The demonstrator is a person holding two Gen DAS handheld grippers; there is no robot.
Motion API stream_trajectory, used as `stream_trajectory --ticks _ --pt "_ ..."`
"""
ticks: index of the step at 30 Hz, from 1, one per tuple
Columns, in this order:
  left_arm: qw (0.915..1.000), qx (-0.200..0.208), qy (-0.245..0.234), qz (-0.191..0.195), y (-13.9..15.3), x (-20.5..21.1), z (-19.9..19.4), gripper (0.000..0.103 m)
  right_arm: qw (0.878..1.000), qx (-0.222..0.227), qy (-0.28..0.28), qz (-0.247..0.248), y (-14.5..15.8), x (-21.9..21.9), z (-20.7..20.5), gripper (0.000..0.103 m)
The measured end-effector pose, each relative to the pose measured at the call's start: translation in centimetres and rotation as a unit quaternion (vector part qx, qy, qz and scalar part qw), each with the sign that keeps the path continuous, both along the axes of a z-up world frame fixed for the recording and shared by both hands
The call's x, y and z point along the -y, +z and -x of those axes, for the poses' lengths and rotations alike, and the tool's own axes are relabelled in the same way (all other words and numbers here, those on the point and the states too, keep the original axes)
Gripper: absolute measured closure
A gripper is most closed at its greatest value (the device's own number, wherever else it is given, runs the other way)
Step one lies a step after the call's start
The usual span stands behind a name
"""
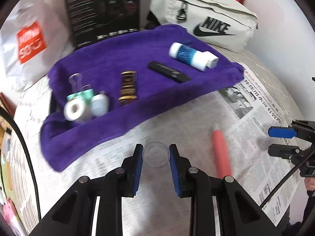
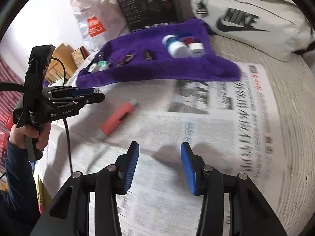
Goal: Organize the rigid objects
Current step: 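Grasp the pink marker with the right tool while the left tool grasps the clear disc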
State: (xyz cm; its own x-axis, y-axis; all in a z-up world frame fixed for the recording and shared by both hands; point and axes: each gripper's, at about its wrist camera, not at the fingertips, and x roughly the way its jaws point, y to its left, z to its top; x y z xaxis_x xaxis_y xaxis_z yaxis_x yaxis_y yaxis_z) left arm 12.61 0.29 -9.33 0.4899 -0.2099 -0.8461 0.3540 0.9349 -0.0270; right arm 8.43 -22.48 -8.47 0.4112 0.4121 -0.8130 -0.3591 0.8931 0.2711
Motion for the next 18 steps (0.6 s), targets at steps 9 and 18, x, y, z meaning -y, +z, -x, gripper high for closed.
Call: stream_trajectory --ticks 9,18 --pt "0.9991 0.003 0.039 0.014 0.3 -4.4 0.7 0.077 1.000 0.002 0.028 -0.001 0.2 -6.8 -1.3 0.059" --pt "0.9981 0.000 0.052 0.032 -0.3 -6.0 1.2 0.077 0.999 -0.018 0.015 0.033 -1.7 -9.6 -2.5 0.059"
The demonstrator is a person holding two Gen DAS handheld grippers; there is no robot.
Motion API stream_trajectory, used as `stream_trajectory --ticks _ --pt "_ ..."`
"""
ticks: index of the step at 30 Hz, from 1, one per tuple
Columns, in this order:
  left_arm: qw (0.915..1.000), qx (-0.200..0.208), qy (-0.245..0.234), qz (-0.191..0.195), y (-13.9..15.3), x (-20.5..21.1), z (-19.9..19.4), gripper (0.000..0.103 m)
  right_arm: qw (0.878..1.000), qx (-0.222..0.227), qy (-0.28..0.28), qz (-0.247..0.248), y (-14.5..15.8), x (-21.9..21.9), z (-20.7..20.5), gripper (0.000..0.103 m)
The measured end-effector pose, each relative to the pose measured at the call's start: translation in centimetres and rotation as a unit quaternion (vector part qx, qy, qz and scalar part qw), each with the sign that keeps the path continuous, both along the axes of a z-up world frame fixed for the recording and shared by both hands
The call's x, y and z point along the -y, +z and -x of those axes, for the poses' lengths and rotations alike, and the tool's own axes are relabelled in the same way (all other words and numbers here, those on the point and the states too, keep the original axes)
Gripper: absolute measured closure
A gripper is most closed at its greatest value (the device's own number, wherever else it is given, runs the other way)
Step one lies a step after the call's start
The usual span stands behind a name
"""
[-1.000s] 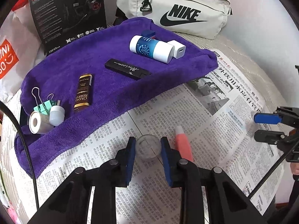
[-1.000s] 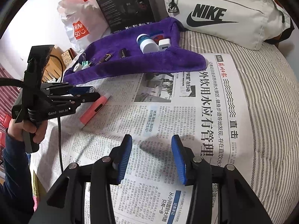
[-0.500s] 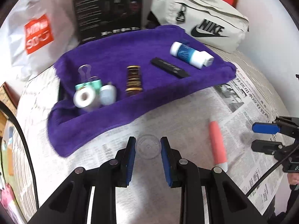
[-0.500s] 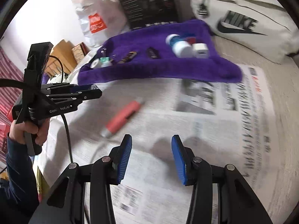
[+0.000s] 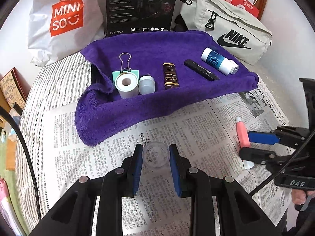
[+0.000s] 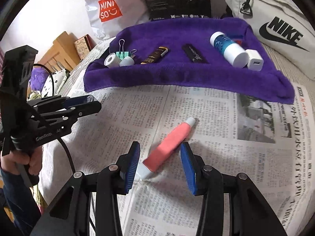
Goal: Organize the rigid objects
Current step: 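Grasp the pink marker with the right tool while the left tool grasps the clear disc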
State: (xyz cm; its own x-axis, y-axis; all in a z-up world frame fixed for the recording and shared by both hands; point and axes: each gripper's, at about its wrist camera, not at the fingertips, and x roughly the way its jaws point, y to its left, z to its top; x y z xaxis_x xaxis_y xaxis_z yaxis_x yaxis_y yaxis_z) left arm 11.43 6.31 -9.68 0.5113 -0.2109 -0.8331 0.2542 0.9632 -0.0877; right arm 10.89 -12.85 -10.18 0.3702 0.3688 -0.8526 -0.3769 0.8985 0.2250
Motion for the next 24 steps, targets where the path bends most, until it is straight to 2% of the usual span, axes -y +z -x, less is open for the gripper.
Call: stream_trajectory --ticks 3,6,10,15,21,23,24 --pt "1.0000 -0.003 0.000 0.004 -0.3 0.0 -0.1 0.077 0.999 0.021 0.023 0.039 -0.2 -1.0 0.6 0.060" --pt "1.0000 -0.004 -0.002 0.008 -0.4 0.2 -0.1 0.077 0.996 0.028 0.040 0.068 -0.2 -1.0 1.1 0.066" --pt "0.9999 -0.003 -0.005 0.011 -0.3 0.5 -0.1 0.077 0.997 0.014 0.025 0.076 0.0 1.1 0.6 0.071" --pt "0.9999 0.000 -0.007 0.012 -0.1 0.8 -0.3 0.077 0.998 0.003 0.016 0.056 0.2 3.3 0.0 0.073" --pt "0.9998 -0.002 -0.012 0.014 0.0 1.3 -0.6 0.077 0.998 0.014 0.032 0.051 0.0 1.8 -0.4 0.074" --pt "0.9998 -0.002 -0.014 0.014 0.0 1.4 -0.5 0.077 0.997 0.024 0.037 0.065 -0.2 1.1 -0.4 0.078" --pt "0.9998 -0.003 -0.015 0.014 -0.1 1.4 -0.5 0.077 0.996 0.033 0.040 0.077 -0.2 0.7 -0.4 0.084"
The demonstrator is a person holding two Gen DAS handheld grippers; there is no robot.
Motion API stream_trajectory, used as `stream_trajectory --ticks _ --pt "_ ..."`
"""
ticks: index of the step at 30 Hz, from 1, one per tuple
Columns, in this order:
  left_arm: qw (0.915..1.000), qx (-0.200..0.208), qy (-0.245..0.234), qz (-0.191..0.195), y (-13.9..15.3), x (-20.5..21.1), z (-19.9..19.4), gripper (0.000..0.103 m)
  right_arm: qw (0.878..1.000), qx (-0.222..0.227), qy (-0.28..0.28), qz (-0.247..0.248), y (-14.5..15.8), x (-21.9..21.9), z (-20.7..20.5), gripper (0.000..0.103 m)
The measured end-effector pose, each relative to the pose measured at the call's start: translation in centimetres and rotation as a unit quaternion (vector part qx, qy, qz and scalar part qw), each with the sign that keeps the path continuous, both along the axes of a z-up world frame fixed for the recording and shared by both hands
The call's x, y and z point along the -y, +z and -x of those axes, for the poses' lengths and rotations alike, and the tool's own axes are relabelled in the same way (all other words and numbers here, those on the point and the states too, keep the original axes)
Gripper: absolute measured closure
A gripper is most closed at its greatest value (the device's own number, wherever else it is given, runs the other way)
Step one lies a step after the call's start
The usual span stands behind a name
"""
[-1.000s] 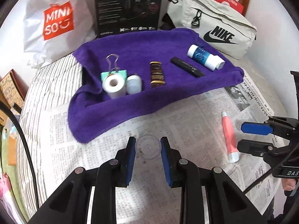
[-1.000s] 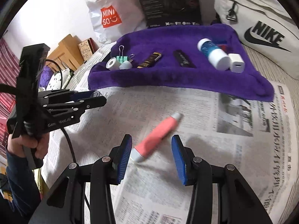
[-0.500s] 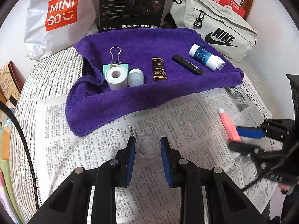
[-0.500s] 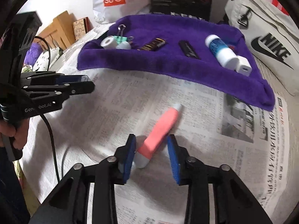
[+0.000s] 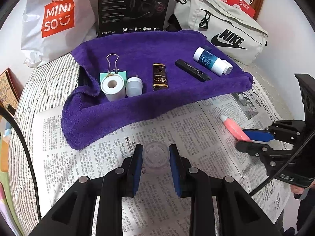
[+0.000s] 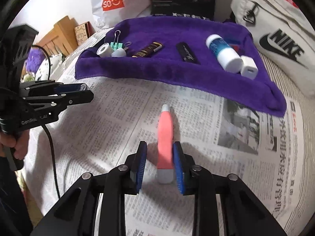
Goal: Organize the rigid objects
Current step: 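Grasp the pink marker with the right tool while the left tool grasps the clear disc, then lay the pink marker on the towel with the right tool while the left tool carries the disc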
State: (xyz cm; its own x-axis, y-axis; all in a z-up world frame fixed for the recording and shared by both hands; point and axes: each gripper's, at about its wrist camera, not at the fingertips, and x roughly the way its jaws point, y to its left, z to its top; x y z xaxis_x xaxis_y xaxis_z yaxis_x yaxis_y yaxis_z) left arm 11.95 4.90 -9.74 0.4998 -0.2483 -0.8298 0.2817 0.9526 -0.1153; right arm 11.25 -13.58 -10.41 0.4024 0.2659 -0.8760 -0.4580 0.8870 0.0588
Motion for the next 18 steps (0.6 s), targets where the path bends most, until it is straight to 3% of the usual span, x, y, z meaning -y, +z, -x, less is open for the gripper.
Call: stream_trajectory --ticks 1,10,18 --pt "1.0000 -0.001 0.000 -0.002 -0.1 0.0 0.0 0.077 1.000 0.005 0.001 0.007 0.0 -0.1 0.1 0.087" --pt "1.0000 -0.007 0.003 0.000 -0.6 0.0 0.0 0.077 1.000 -0.020 -0.011 -0.020 0.0 0.6 -0.8 0.087" --pt "0.9999 -0.012 0.003 -0.003 -0.8 0.2 0.2 0.077 1.000 0.005 0.000 -0.001 -0.1 -0.3 -0.6 0.087"
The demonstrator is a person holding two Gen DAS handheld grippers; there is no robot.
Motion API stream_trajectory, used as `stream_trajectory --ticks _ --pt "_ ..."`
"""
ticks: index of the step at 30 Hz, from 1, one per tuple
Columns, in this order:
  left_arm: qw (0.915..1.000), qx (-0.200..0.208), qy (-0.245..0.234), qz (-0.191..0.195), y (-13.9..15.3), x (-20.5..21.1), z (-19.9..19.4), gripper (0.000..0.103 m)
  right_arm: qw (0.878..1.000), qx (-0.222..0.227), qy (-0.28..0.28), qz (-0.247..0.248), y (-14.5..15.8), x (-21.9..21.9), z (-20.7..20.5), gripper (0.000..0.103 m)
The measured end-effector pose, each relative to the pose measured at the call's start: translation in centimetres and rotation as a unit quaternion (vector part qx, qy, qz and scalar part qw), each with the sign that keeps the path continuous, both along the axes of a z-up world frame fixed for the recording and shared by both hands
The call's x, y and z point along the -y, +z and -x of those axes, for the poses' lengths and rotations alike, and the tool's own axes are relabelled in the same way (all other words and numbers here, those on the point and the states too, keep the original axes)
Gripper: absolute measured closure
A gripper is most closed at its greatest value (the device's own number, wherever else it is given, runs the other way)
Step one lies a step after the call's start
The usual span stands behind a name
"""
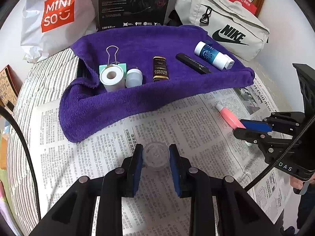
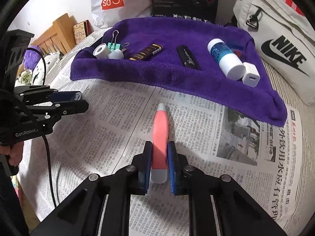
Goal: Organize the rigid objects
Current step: 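Lay the pink marker on the towel with the right tool while the left tool carries the disc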
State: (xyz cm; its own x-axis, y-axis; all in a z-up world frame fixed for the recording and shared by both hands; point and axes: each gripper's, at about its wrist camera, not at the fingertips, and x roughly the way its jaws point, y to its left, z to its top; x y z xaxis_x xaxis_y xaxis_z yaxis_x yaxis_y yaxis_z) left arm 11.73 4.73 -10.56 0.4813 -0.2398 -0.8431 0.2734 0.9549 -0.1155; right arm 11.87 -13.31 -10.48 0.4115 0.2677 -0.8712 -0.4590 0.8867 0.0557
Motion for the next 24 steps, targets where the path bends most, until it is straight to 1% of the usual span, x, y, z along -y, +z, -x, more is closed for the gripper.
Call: stream_trajectory --ticks 3,8,11,19,24 --pt "1.0000 0.000 0.002 0.002 0.1 -0.1 0.1 0.077 1.000 0.001 -0.002 -0.007 0.0 0.2 0.0 0.087" --pt "0.9999 -0.001 0.010 0.002 0.3 -0.5 0.3 0.077 1.000 -0.011 -0.005 -0.029 0.4 1.2 0.0 0.088" --pt "1.0000 0.005 0.003 0.004 0.7 -0.5 0.5 0.077 0.999 -0.009 -0.005 -0.038 1.0 1.9 0.2 0.088" --pt "0.9998 0.014 0.010 0.004 2.2 -0.7 0.3 0.077 0.999 0.005 -0.005 -0.054 3.0 3.1 0.6 0.088" --pt "0.9997 0.021 0.010 0.005 3.2 -0.7 0.1 0.077 0.998 0.015 -0.013 -0.061 4.5 3.6 -0.4 0.088"
